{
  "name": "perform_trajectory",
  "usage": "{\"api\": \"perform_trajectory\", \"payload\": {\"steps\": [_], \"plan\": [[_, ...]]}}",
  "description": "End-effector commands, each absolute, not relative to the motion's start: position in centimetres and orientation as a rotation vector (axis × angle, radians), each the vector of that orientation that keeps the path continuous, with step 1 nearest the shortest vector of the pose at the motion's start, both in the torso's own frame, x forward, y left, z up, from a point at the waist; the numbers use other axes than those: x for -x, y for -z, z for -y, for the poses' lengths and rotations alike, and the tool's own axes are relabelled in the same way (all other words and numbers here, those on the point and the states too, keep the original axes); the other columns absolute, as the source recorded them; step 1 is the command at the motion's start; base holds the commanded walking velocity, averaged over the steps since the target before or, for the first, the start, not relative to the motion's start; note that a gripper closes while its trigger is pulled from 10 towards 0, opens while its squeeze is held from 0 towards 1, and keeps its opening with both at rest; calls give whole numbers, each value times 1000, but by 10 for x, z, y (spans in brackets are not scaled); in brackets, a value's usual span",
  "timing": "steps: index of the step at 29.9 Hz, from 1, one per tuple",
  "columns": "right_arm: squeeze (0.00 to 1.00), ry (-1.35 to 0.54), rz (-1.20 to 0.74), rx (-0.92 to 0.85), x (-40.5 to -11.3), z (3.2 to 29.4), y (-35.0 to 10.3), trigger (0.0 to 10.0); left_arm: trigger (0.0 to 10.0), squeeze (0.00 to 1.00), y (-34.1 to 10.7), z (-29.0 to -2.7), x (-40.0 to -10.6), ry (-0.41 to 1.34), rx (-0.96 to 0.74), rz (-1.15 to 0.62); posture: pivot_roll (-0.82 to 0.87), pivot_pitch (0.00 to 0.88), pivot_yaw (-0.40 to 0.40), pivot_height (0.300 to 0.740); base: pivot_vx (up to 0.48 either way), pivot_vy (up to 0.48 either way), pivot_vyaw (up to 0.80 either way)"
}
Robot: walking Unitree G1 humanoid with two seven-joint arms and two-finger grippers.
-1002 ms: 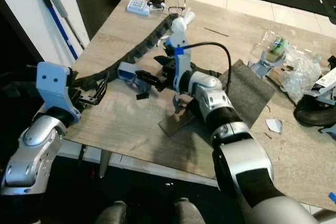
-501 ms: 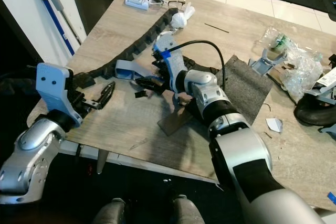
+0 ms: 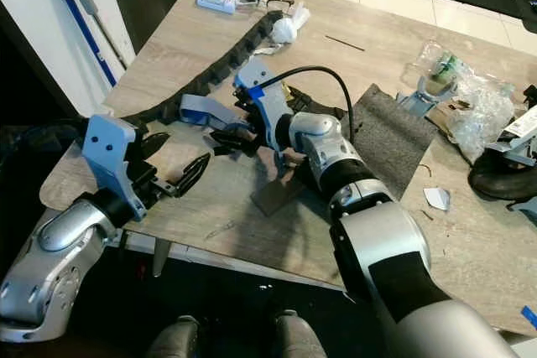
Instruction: Picking trash to rubbish bin
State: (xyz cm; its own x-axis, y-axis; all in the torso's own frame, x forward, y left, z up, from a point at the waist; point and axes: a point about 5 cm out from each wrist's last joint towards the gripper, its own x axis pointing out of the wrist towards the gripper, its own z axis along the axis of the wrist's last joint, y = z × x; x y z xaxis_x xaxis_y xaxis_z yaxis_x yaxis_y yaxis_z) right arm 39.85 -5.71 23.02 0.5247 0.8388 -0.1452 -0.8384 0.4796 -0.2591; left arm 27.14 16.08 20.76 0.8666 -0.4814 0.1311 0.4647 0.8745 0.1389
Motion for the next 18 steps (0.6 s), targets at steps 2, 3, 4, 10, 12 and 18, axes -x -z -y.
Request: {"api": "perform_trajectory", "payload": {"steps": [2,3,4,10,12,18], "plan": [[0,-1019,-31,318,-398,60,-223,0,10000,0,-202,-157,-268,515,-120,135,22,327,-151,740,0,0,0],[0,-1020,-40,321,-398,61,-222,0,10000,0,-202,-156,-268,515,-120,133,22,328,-151,740,0,0,0],[0,-1020,-44,322,-398,62,-221,0,10000,0,-202,-156,-267,514,-120,132,22,328,-151,740,0,0,0],[0,-1007,-49,309,-399,65,-222,0,10000,0,-202,-157,-268,502,-123,136,18,324,-152,740,0,0,0],[0,-1003,-46,295,-400,66,-223,0,10000,0,-203,-157,-269,504,-122,136,17,321,-151,740,0,0,0],[0,-1009,-30,250,-401,68,-229,0,10000,0,-203,-156,-270,505,-123,138,17,312,-148,740,0,0,0]]}}
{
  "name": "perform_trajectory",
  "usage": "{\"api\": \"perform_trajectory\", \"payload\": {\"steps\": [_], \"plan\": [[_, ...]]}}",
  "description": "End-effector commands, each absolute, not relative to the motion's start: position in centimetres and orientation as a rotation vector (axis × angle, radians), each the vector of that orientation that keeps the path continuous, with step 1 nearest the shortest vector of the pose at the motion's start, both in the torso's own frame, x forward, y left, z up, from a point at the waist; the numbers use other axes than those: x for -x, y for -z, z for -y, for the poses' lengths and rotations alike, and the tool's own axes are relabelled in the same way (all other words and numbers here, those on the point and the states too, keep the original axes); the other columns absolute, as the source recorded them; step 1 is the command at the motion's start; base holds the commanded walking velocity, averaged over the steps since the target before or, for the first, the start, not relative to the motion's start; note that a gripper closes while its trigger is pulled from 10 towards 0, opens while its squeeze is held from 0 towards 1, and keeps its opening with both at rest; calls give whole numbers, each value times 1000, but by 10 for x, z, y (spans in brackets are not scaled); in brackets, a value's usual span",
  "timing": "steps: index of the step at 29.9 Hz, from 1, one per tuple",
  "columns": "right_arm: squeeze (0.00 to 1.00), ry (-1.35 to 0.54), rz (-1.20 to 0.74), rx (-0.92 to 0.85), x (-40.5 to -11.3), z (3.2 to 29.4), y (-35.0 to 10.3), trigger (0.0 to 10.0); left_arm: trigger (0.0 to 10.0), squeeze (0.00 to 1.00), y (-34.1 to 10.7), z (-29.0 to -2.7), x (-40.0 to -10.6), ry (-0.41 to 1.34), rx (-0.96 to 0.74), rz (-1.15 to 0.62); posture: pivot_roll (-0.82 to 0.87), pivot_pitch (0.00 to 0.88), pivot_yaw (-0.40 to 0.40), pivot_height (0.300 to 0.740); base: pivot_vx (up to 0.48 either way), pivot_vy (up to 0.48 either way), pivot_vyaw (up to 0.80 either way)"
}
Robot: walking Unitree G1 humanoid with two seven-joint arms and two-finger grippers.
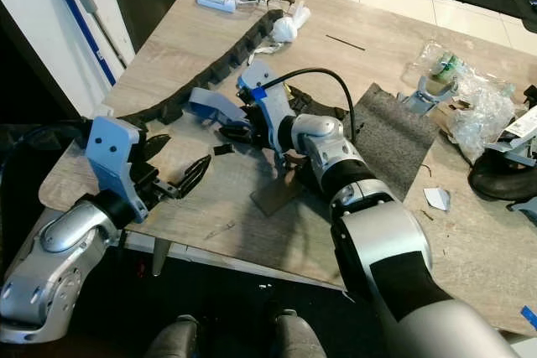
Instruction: Picking trash to rubbish bin
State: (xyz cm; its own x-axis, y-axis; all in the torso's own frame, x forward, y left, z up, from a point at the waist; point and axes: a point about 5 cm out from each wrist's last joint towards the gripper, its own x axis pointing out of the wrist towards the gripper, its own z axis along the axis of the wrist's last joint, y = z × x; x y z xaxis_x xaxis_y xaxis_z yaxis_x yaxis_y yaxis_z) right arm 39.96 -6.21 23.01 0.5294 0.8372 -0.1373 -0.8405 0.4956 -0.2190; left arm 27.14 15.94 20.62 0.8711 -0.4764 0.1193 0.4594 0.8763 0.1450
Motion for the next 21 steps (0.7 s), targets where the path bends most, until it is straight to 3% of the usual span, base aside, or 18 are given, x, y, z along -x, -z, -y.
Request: {"api": "perform_trajectory", "payload": {"steps": [1,8,18,21], "plan": [[0,-1015,-23,234,-401,68,-232,0,10000,0,-203,-156,-271,505,-124,139,17,308,-147,740,0,0,0],[0,-1077,47,165,-403,72,-265,0,10000,0,-205,-158,-277,504,-127,152,14,278,-134,740,0,0,0],[0,-1194,106,208,-399,81,-302,0,10000,0,-208,-160,-287,504,-136,171,9,235,-111,740,0,0,0],[0,-1164,221,163,-399,88,-326,0,10000,0,-212,-163,-292,476,-145,193,7,201,-100,740,0,0,0]]}}
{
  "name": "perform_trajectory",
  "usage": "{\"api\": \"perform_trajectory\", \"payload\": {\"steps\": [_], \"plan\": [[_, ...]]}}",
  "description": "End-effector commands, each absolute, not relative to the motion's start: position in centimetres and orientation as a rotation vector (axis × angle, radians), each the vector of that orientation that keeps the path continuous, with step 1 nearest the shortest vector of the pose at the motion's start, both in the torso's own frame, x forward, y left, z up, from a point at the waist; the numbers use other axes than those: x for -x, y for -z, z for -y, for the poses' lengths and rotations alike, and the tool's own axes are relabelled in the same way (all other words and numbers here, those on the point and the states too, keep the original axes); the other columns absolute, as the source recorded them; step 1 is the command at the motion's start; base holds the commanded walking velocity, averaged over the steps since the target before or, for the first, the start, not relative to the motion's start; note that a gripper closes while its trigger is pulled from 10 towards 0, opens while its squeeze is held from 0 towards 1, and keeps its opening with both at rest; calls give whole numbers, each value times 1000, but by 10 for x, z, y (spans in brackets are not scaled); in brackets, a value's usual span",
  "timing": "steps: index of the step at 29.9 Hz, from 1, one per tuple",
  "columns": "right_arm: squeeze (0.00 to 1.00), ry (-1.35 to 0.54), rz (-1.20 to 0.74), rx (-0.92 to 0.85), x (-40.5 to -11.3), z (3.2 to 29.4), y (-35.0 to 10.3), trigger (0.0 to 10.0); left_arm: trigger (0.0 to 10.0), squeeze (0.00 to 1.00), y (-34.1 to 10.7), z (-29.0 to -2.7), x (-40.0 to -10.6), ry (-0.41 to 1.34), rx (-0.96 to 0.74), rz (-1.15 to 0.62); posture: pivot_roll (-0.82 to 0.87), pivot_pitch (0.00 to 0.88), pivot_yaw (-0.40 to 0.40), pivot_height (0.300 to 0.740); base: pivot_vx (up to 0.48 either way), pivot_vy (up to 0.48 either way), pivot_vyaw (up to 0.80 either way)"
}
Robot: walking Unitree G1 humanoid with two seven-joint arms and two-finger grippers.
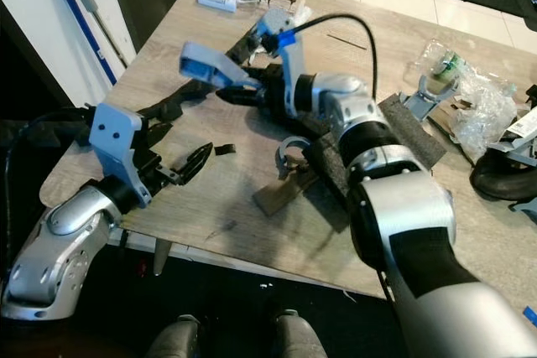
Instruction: Picking trash to rubbish bin
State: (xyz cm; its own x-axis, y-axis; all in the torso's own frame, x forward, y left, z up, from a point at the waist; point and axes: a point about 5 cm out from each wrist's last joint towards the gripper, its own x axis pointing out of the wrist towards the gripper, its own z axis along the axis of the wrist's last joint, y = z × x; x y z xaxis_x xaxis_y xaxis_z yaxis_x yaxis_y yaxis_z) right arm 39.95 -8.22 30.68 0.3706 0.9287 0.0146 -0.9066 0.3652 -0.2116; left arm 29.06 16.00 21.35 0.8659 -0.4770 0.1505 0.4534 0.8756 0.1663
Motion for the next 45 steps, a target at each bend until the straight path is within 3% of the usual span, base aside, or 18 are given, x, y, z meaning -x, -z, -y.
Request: {"api": "perform_trajectory", "payload": {"steps": [1,8,17,20,26,33,45], "plan": [[0,-1146,256,148,-399,91,-333,0,10000,0,-213,-164,-293,464,-147,200,7,201,-100,740,0,0,0],[0,-1023,459,-5,-398,112,-357,0,10000,0,-223,-170,-297,379,-113,267,12,166,-90,740,0,0,0],[0,-680,611,-85,-386,142,-316,0,10000,0,-230,-164,-286,323,-29,353,16,130,-55,740,0,0,0],[0,-590,665,-87,-370,144,-305,0,10000,0,-229,-170,-286,196,-42,368,15,124,-50,740,0,0,0],[0,-474,707,-85,-353,147,-295,0,10000,0,-223,-186,-292,14,-37,337,24,110,-51,740,0,0,0],[0,-407,695,17,-336,142,-277,0,10000,0,-207,-192,-291,-31,-15,288,23,106,-46,740,0,0,0],[0,-330,601,-11,-325,142,-249,0,10000,0,-199,-181,-297,-20,56,271,16,109,-40,740,0,0,0]]}}
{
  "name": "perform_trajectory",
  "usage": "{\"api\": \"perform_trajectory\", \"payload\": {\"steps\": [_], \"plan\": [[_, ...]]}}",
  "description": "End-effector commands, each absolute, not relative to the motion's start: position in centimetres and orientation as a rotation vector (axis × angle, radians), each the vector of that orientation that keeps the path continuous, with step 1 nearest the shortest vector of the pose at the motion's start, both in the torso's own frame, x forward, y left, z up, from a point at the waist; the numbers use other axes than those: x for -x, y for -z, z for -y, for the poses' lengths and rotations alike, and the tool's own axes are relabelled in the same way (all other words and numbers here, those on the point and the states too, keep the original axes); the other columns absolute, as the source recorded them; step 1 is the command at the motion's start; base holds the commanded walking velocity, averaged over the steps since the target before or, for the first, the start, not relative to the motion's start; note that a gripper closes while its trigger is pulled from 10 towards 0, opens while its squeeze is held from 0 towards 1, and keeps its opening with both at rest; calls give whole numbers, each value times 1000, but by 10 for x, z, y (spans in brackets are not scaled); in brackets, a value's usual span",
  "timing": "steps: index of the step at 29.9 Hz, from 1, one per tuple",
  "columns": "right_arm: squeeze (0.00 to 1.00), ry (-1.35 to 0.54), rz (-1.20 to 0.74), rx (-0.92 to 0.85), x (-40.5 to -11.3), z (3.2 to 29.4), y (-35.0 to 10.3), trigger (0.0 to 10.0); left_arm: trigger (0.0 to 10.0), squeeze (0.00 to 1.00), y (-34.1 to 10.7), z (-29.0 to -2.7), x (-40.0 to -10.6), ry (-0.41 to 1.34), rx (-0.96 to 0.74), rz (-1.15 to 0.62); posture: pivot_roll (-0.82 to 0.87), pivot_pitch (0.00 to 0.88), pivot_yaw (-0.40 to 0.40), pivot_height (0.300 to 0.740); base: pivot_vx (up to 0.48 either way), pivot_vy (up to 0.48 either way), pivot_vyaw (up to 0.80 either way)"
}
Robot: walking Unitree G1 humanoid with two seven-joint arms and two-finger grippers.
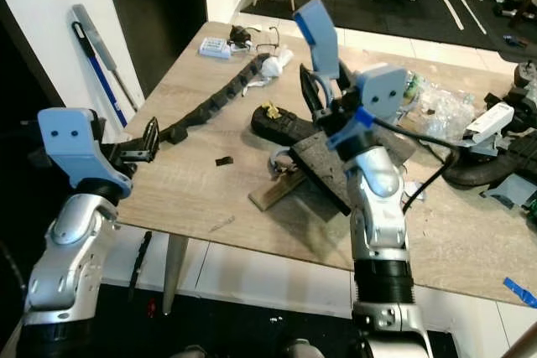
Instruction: Picking trash to rubbish bin
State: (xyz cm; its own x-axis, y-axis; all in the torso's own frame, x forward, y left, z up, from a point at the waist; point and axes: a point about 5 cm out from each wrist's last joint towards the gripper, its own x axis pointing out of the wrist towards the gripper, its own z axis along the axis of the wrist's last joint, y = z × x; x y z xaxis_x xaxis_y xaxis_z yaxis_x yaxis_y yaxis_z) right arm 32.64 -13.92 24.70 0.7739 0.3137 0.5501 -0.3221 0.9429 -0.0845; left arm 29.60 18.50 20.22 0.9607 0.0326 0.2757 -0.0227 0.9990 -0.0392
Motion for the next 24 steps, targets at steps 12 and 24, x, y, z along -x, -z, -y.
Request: {"api": "perform_trajectory", "payload": {"steps": [12,24], "plan": [[0,-269,535,-17,-321,145,-238,5490,10000,0,-198,-176,-303,-5,43,249,12,126,-38,740,0,0,0],[0,-264,524,28,-318,138,-237,10000,10000,0,-197,-174,-300,-10,62,258,8,144,-47,740,0,0,0]]}}
